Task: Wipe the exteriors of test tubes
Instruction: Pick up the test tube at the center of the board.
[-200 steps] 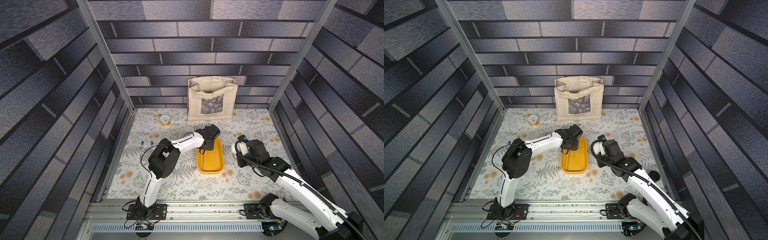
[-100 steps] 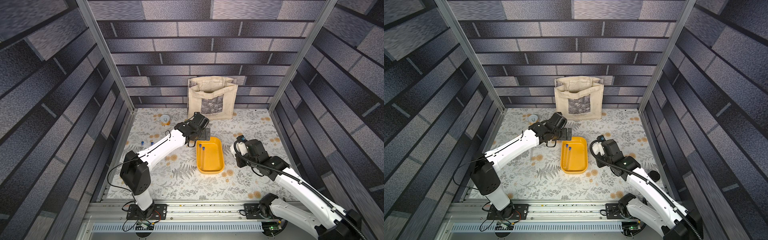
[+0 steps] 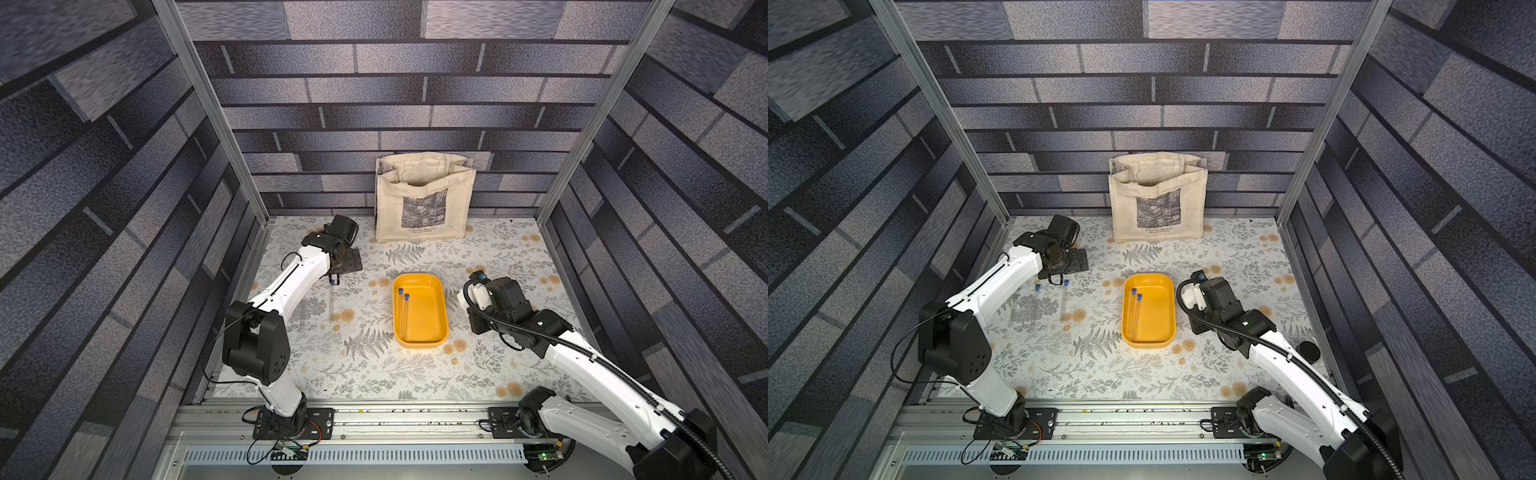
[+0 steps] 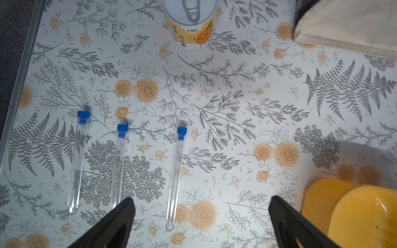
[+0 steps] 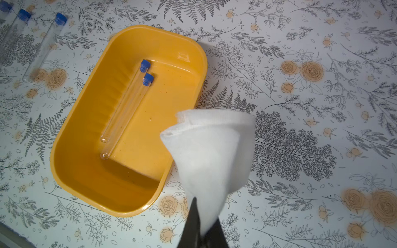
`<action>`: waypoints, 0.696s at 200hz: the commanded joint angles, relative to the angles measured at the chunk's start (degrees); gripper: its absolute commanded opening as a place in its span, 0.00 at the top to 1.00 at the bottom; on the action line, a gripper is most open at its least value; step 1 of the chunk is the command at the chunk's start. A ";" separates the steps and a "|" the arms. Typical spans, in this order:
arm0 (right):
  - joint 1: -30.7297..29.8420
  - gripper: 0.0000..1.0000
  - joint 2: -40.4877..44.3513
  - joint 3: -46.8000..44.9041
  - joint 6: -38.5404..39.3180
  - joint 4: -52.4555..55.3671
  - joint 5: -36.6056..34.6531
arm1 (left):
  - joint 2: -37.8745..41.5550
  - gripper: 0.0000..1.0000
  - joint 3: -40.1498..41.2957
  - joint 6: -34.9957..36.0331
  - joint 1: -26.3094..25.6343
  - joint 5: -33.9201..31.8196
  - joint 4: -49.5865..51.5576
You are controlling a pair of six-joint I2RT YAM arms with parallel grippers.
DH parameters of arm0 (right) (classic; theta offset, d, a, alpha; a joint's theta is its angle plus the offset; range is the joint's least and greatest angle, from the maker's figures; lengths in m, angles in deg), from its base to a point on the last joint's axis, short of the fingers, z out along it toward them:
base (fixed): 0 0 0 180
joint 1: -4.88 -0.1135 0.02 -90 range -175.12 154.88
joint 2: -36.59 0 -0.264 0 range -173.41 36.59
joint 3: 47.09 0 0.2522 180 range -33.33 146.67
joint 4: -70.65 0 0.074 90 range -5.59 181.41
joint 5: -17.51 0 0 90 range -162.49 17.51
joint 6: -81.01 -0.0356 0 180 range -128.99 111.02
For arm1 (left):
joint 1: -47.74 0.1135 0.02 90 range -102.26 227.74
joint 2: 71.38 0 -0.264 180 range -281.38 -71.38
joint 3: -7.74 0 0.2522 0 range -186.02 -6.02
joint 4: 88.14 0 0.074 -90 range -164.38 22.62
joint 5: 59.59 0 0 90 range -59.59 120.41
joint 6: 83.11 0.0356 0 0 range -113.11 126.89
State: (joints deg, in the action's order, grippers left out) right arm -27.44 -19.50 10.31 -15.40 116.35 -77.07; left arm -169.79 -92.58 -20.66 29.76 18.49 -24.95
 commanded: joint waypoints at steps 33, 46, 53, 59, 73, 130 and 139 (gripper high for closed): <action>0.32 1.00 -0.01 0.16 0.39 -1.76 0.50 | -10.07 0.06 -7.96 6.34 4.13 7.38 8.07; 0.38 1.00 0.21 -0.03 0.36 -1.63 0.50 | -12.12 0.13 -9.78 6.96 5.14 7.46 9.12; 0.41 1.00 0.37 -0.06 0.36 -1.59 0.47 | -13.07 0.15 -10.51 7.42 5.55 7.33 9.51; 0.38 1.00 0.59 -0.15 0.37 -1.46 0.45 | -13.77 0.17 -10.88 7.81 6.00 7.47 9.61; 0.41 1.00 0.97 -0.53 0.25 -1.43 0.27 | -14.96 0.20 -11.21 8.81 6.94 7.88 9.09; 0.41 1.00 1.98 -1.10 -0.20 -1.18 -0.21 | -19.38 0.37 -10.94 11.63 10.09 10.60 6.63; 0.36 1.00 2.07 -1.35 -0.32 -1.18 -0.34 | -19.72 0.38 -10.53 11.98 10.15 10.68 6.09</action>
State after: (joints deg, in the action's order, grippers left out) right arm -27.44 -18.43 10.14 -15.40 115.46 -76.94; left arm -188.70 -102.88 -10.91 39.75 27.69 -18.64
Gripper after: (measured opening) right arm 0.054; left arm 0.639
